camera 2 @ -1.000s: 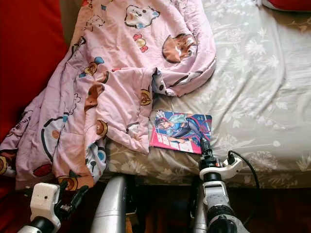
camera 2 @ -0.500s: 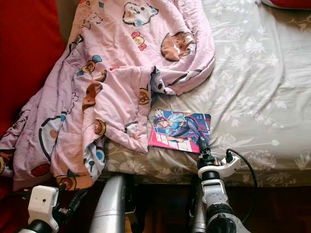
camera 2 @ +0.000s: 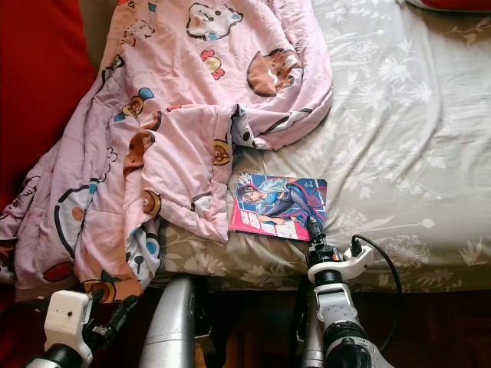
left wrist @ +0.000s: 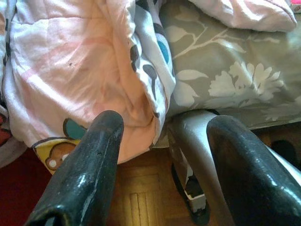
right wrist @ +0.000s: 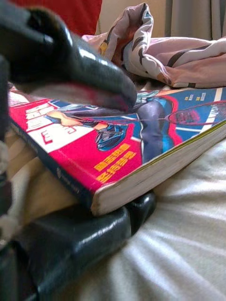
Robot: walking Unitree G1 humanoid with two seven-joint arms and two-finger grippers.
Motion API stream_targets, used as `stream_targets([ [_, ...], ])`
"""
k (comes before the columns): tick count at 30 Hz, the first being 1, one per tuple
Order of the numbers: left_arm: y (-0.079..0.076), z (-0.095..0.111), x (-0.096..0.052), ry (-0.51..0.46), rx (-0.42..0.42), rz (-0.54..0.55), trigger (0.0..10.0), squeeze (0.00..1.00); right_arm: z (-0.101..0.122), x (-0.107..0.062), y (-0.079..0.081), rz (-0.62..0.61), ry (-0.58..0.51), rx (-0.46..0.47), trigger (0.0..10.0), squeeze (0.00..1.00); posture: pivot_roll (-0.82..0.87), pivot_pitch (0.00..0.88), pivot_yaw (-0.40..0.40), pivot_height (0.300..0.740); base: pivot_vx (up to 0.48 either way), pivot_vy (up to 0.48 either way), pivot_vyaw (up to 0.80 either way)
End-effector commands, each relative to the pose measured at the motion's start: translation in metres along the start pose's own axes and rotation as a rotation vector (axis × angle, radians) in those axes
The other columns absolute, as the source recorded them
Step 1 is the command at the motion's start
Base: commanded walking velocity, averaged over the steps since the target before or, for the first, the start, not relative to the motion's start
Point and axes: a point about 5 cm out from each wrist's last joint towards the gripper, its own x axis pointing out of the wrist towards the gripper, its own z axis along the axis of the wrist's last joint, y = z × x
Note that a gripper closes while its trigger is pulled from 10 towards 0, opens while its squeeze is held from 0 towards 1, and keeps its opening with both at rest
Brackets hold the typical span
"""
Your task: Clean up the room
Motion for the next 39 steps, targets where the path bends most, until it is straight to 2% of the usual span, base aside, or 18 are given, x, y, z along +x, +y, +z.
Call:
stream_targets([
  [1, 0.006, -0.010, -0.006, 0.055, 0.006, 0.029, 10.0, 0.00, -0.038, -0.012, -0.009, -0.061, 0.147, 0.062, 0.0, 0.00, 0.36, 0.365, 0.183, 0.577, 0.000, 0.000, 0.00],
  [6, 0.005, -0.011, -0.003, 0.052, 0.005, 0.025, 10.0, 0.00, -0.033, -0.013, -0.012, -0.076, 0.122, 0.064, 0.0, 0.00, 0.35, 0.357, 0.180, 0.577, 0.000, 0.000, 0.00],
  [12, 0.003, -0.011, 0.009, 0.042, -0.002, 0.024, 10.0, 0.00, -0.024, -0.008, -0.008, -0.057, 0.081, 0.046, 0.0, 0.00, 0.33, 0.332, 0.169, 0.577, 0.000, 0.000, 0.00],
  [15, 0.003, -0.012, 0.014, 0.035, -0.006, 0.026, 10.0, 0.00, -0.016, -0.006, -0.006, -0.038, 0.033, 0.055, 0.0, 0.00, 0.32, 0.313, 0.156, 0.577, 0.000, 0.000, 0.00],
  [18, 0.004, -0.018, 0.028, 0.033, -0.028, 0.045, 10.0, 0.00, 0.006, -0.004, -0.005, -0.017, -0.108, 0.072, 0.0, 0.00, 0.25, 0.263, 0.124, 0.577, 0.000, 0.000, 0.00],
  [19, 0.003, -0.020, 0.032, 0.033, -0.033, 0.046, 10.0, 0.00, 0.009, -0.005, -0.005, -0.005, -0.123, 0.070, 0.0, 0.00, 0.23, 0.249, 0.118, 0.577, 0.000, 0.000, 0.00],
  [20, 0.001, -0.021, 0.039, 0.033, -0.041, 0.044, 10.0, 0.00, 0.012, -0.006, -0.006, -0.005, -0.132, 0.048, 0.0, 0.00, 0.21, 0.232, 0.108, 0.577, 0.000, 0.000, 0.00],
  [23, -0.004, -0.023, 0.048, 0.027, -0.057, 0.040, 10.0, 0.00, 0.014, -0.011, -0.009, -0.009, -0.120, -0.020, 0.0, 0.00, 0.18, 0.205, 0.094, 0.577, 0.000, 0.000, 0.00],
  [24, -0.007, -0.023, 0.057, 0.025, -0.067, 0.037, 10.0, 0.00, 0.017, -0.013, -0.011, -0.012, -0.119, -0.052, 0.0, 0.00, 0.15, 0.183, 0.082, 0.577, 0.000, 0.000, 0.00],
  [26, -0.010, -0.023, 0.066, 0.016, -0.083, 0.038, 10.0, 0.00, 0.025, -0.018, -0.011, 0.021, -0.157, -0.035, 0.0, 0.00, 0.12, 0.158, 0.068, 0.577, 0.000, 0.000, 0.00],
  [28, -0.013, -0.021, 0.078, 0.002, -0.096, 0.041, 10.0, 0.00, 0.034, -0.022, -0.005, 0.064, -0.166, -0.130, 0.0, 0.00, 0.09, 0.128, 0.056, 0.577, 0.000, 0.000, 0.00],
  [30, -0.012, -0.021, 0.080, -0.001, -0.100, 0.045, 10.0, 0.00, 0.038, -0.023, -0.003, 0.064, -0.179, -0.153, 0.0, 0.00, 0.08, 0.116, 0.053, 0.577, 0.000, 0.000, 0.00],
  [32, -0.012, -0.022, 0.086, -0.004, -0.115, 0.057, 10.0, 0.00, 0.043, -0.024, 0.001, 0.063, -0.187, -0.218, 0.0, 0.00, 0.05, 0.097, 0.049, 0.577, 0.000, 0.000, 0.00],
  [33, -0.012, -0.022, 0.090, -0.005, -0.126, 0.062, 10.0, 0.00, 0.044, -0.026, 0.004, 0.066, -0.185, -0.261, 8.4, 0.00, 0.03, 0.072, 0.044, 0.577, 0.000, 0.000, 0.00],
  [34, -0.013, -0.023, 0.093, -0.007, -0.131, 0.064, 10.0, 0.00, 0.045, -0.029, 0.008, 0.069, -0.182, -0.329, 10.0, 0.00, 0.03, 0.061, 0.042, 0.577, 0.000, 0.000, 0.00],
  [35, -0.014, -0.024, 0.097, -0.008, -0.134, 0.064, 10.0, 0.00, 0.047, -0.031, 0.012, 0.064, -0.182, -0.421, 10.0, 0.00, 0.02, 0.050, 0.040, 0.577, 0.000, 0.000, 0.00],
  [38, -0.014, -0.026, 0.101, -0.011, -0.149, 0.075, 10.0, 0.00, 0.053, -0.034, 0.012, 0.002, -0.190, -0.501, 10.0, 0.00, 0.00, 0.029, 0.038, 0.577, 0.000, 0.000, 0.00],
  [39, -0.012, -0.029, 0.104, -0.005, -0.201, 0.110, 10.0, 0.00, 0.065, -0.038, 0.013, -0.045, -0.186, -0.588, 10.0, 0.00, -0.01, 0.007, 0.034, 0.577, 0.000, 0.000, 0.00],
])
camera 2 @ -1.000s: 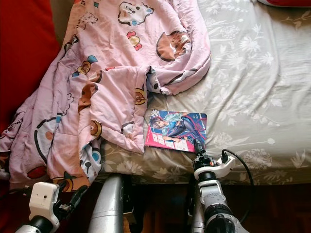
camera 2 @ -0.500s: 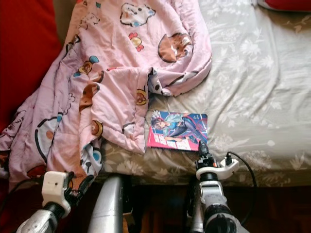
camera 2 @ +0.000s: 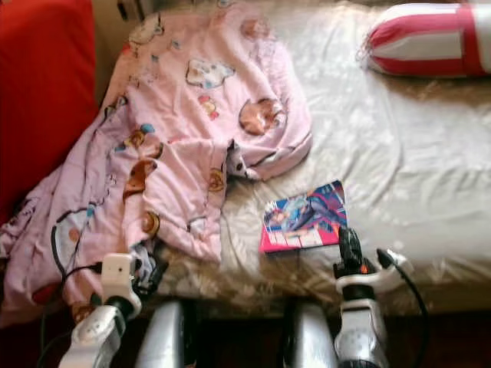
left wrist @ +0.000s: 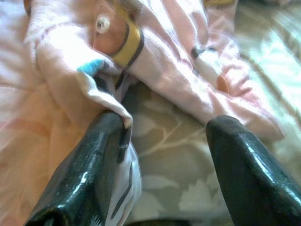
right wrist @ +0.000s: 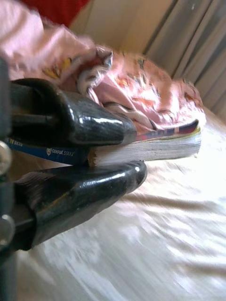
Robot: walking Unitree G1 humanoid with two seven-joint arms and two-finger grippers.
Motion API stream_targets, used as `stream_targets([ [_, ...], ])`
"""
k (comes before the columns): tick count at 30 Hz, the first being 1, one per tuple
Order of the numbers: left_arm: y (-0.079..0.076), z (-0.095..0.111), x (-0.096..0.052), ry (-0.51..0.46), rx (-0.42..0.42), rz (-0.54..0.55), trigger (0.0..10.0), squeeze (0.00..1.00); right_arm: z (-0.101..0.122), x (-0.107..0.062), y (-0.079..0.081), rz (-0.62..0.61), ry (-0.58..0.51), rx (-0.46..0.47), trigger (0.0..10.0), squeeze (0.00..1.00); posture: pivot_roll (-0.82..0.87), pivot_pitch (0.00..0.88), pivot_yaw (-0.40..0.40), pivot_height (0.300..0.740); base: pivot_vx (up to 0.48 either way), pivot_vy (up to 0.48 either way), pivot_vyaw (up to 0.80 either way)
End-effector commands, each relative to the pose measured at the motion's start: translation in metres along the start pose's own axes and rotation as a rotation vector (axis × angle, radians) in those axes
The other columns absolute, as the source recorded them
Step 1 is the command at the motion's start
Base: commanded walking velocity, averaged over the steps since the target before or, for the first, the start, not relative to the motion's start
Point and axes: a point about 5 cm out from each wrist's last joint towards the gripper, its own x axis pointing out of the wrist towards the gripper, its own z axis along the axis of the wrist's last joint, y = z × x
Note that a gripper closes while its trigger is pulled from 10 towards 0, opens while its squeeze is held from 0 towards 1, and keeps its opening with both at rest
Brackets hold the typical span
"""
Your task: Clean up the room
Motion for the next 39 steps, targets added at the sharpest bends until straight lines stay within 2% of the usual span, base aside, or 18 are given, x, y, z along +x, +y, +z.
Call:
stream_targets([
  [1, 0.013, -0.012, -0.002, 0.029, -0.081, 0.084, 10.0, 0.00, 0.025, 0.000, -0.002, -0.021, -0.010, -0.185, 10.0, 0.00, -0.02, 0.000, 0.032, 0.577, 0.000, 0.000, 0.00],
  [4, 0.014, -0.012, -0.001, 0.033, -0.088, 0.088, 10.0, 0.00, 0.027, 0.001, -0.001, -0.013, -0.013, -0.203, 10.0, 0.00, -0.02, 0.000, 0.031, 0.577, 0.000, 0.000, 0.00],
  [5, 0.016, -0.015, 0.000, 0.045, -0.108, 0.115, 10.0, 0.00, 0.033, 0.002, 0.000, -0.009, -0.007, -0.309, 10.0, 0.00, -0.04, 0.000, 0.024, 0.581, 0.000, 0.000, 0.00],
  [6, 0.017, -0.016, 0.001, 0.049, -0.114, 0.124, 10.0, 0.00, 0.035, 0.003, 0.001, -0.008, -0.008, -0.339, 10.0, 0.00, -0.04, 0.000, 0.024, 0.586, 0.000, 0.000, 0.00],
  [7, 0.016, -0.018, 0.002, 0.058, -0.121, 0.133, 10.0, 0.00, 0.034, 0.004, 0.003, 0.005, 0.001, -0.333, 10.0, 0.00, -0.04, 0.000, 0.009, 0.591, 0.000, 0.000, 0.00],
  [9, 0.014, -0.021, 0.004, 0.073, -0.126, 0.137, 10.0, 0.00, 0.027, 0.006, 0.008, 0.022, 0.031, -0.340, 10.0, 0.00, -0.04, 0.000, 0.006, 0.601, 0.000, 0.000, 0.00],
  [10, 0.012, -0.026, 0.006, 0.091, -0.131, 0.138, 10.0, 0.00, 0.016, 0.006, 0.006, -0.023, 0.073, -0.359, 10.0, 0.00, -0.03, 0.000, 0.001, 0.611, 0.000, 0.000, 0.00],
  [13, 0.010, -0.031, 0.007, 0.113, -0.140, 0.145, 10.0, 0.00, 0.007, 0.004, 0.001, -0.091, 0.120, -0.445, 10.0, 0.00, -0.02, 0.000, -0.012, 0.631, 0.000, 0.000, 0.00],
  [16, 0.012, -0.036, 0.004, 0.135, -0.150, 0.159, 10.0, 0.00, 0.002, -0.005, -0.002, -0.157, 0.078, -0.358, 10.0, 0.00, -0.02, 0.000, -0.017, 0.651, 0.000, 0.000, 0.00],
  [17, 0.013, -0.037, 0.003, 0.139, -0.150, 0.160, 10.0, 0.00, 0.000, -0.006, -0.002, -0.155, 0.085, -0.357, 10.0, 0.00, -0.02, 0.000, -0.017, 0.656, 0.000, 0.000, 0.00],
  [20, 0.012, -0.044, 0.000, 0.182, -0.120, 0.146, 10.0, 0.00, -0.012, -0.011, 0.004, -0.076, 0.167, -0.451, 10.0, 0.00, -0.02, 0.000, -0.016, 0.676, 0.000, 0.000, 0.00],
  [22, 0.011, -0.048, -0.001, 0.204, -0.098, 0.136, 10.0, 0.00, -0.013, -0.011, 0.004, -0.066, 0.175, -0.463, 10.0, 0.00, -0.02, 0.000, -0.012, 0.691, 0.000, 0.000, 0.00],
  [31, 0.016, -0.062, -0.010, 0.260, -0.098, 0.162, 10.0, 0.00, -0.006, -0.001, 0.007, -0.060, 0.148, -0.504, 10.0, 0.00, -0.01, 0.000, -0.011, 0.736, 0.000, 0.000, 0.00],
  [37, 0.014, -0.069, -0.015, 0.295, -0.093, 0.163, 10.0, 0.00, -0.011, 0.000, 0.011, -0.029, 0.166, -0.532, 10.0, 0.00, -0.01, 0.000, -0.024, 0.740, 0.000, 0.000, 0.00],
  [39, 0.016, -0.072, -0.017, 0.309, -0.095, 0.173, 10.0, 0.00, -0.014, 0.001, 0.012, -0.030, 0.183, -0.516, 10.0, 0.00, -0.01, 0.000, -0.022, 0.740, 0.000, 0.000, 0.00],
])
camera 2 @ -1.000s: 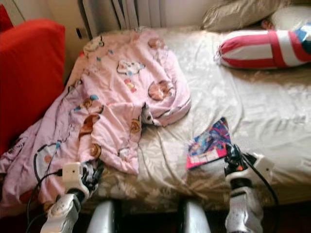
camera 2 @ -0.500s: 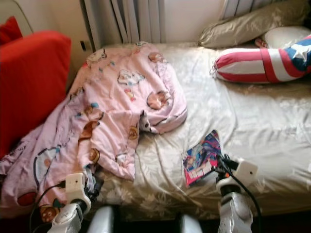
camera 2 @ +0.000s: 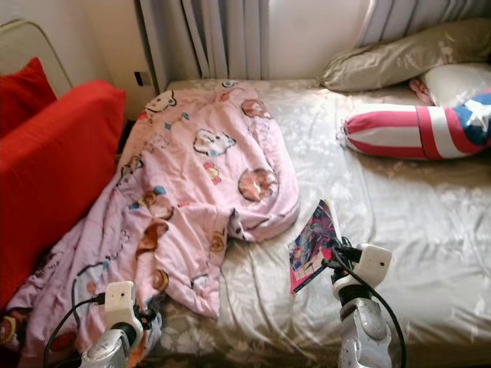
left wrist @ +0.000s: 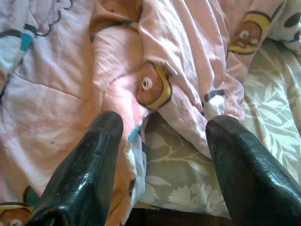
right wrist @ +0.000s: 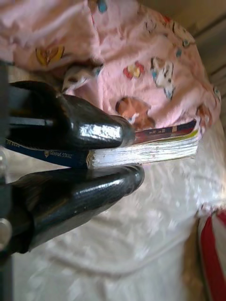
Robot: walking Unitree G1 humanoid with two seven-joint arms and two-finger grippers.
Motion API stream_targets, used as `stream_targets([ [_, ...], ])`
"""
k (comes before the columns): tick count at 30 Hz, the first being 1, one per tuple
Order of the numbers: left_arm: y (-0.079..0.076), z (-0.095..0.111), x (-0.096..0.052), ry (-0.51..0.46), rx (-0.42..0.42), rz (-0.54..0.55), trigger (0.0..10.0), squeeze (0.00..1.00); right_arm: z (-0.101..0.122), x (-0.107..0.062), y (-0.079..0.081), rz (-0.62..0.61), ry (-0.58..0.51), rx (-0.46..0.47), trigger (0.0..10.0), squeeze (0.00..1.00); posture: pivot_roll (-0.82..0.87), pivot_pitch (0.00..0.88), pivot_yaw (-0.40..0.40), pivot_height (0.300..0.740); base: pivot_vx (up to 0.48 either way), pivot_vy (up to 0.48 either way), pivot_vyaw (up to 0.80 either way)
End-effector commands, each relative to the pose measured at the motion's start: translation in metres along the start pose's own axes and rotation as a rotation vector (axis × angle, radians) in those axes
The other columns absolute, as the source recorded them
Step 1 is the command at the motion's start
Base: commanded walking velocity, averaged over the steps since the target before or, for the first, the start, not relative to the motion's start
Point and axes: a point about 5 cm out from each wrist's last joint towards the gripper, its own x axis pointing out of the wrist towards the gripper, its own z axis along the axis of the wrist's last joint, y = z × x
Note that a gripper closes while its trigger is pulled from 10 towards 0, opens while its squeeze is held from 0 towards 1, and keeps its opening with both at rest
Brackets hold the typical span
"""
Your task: Clean up the room
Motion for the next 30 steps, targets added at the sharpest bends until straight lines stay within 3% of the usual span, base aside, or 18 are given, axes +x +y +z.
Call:
stream_targets([
  [1, 0.005, -0.010, -0.004, 0.040, 0.000, 0.020, 10.0, 0.00, 0.001, 0.003, 0.004, 0.018, -0.005, 0.004, 10.0, 0.00, -0.01, 0.000, -0.021, 0.740, 0.000, 0.000, 0.00],
  [6, 0.002, -0.017, -0.006, 0.076, 0.068, -0.016, 10.0, 0.00, -0.004, 0.002, 0.004, 0.005, 0.004, 0.006, 10.0, 0.00, -0.01, 0.000, -0.018, 0.740, 0.000, 0.000, 0.00],
  [13, 0.003, -0.018, -0.007, 0.083, 0.089, -0.029, 10.0, 0.00, -0.008, 0.001, 0.000, -0.035, 0.020, 0.002, 10.0, 0.00, -0.01, 0.000, -0.009, 0.740, 0.000, -0.417, 0.00],
  [16, 0.001, -0.021, -0.008, 0.092, 0.137, -0.061, 10.0, 0.00, -0.010, 0.001, 0.000, -0.041, 0.034, 0.023, 10.0, 0.00, -0.01, 0.000, 0.000, 0.740, 0.000, -0.480, -0.39],
  [30, 0.002, -0.022, -0.009, 0.100, 0.133, -0.062, 10.0, 0.00, -0.014, -0.005, 0.004, -0.026, 0.012, 0.039, 10.0, 0.00, -0.01, 0.005, 0.010, 0.740, 0.000, -0.480, -0.10],
])
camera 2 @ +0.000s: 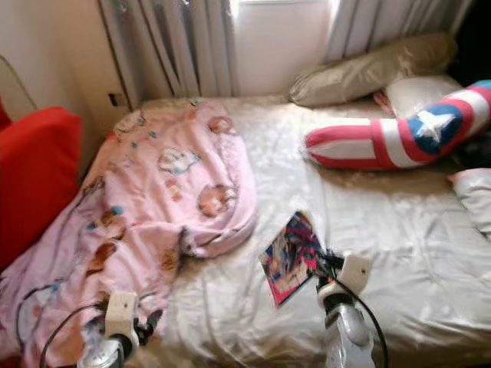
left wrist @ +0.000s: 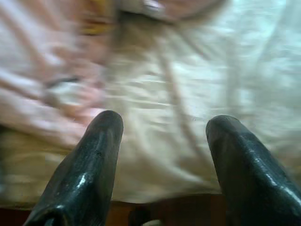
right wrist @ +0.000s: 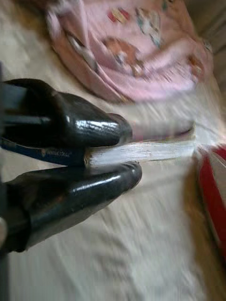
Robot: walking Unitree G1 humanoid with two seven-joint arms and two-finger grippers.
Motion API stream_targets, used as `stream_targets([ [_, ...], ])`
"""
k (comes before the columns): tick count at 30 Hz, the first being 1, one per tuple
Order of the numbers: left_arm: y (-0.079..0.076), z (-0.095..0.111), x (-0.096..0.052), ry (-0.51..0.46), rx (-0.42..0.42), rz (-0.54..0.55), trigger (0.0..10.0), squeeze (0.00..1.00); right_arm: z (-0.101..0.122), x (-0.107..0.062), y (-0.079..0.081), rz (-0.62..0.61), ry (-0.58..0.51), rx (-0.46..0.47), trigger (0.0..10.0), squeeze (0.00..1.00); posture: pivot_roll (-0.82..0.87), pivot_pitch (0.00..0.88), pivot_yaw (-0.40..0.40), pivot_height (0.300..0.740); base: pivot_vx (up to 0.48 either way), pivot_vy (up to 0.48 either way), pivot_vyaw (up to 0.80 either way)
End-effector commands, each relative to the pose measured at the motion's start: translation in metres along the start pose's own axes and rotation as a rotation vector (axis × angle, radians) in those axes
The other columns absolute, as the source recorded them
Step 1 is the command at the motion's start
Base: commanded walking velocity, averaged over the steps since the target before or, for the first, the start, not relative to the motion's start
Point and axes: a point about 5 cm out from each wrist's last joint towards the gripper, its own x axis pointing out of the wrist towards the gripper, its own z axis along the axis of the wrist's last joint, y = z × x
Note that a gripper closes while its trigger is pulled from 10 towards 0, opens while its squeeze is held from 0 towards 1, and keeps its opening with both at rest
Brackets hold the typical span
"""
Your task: Clean up the room
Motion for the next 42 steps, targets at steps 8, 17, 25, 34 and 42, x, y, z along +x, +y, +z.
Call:
stream_targets([
  [8, 0.013, 0.000, -0.002, 0.004, 0.022, 0.029, 10.0, 0.00, 0.014, 0.007, 0.010, 0.040, -0.072, 0.008, 10.0, 0.00, -0.01, 0.015, 0.008, 0.740, 0.000, -0.480, 0.00],
  [17, 0.010, 0.002, -0.001, -0.003, 0.020, 0.020, 10.0, 0.00, 0.013, 0.005, 0.007, 0.043, -0.063, 0.005, 10.0, 0.00, -0.01, 0.017, 0.002, 0.740, 0.000, -0.480, 0.00],
  [25, 0.009, 0.003, -0.001, -0.014, 0.011, 0.026, 10.0, 0.00, 0.012, 0.006, 0.007, 0.043, -0.056, 0.007, 10.0, 0.00, -0.01, 0.017, 0.000, 0.740, 0.000, -0.294, 0.00],
  [34, 0.011, -0.001, -0.003, -0.005, 0.014, 0.021, 10.0, 0.00, 0.010, 0.004, 0.001, 0.008, -0.049, 0.001, 10.0, 0.00, 0.00, 0.009, -0.001, 0.740, 0.000, 0.000, 0.00],
  [42, 0.009, -0.003, -0.003, -0.002, 0.006, 0.014, 10.0, 0.00, 0.010, 0.005, -0.006, -0.047, -0.042, -0.006, 10.0, 0.00, -0.01, 0.000, 0.002, 0.740, 0.000, 0.000, 0.00],
])
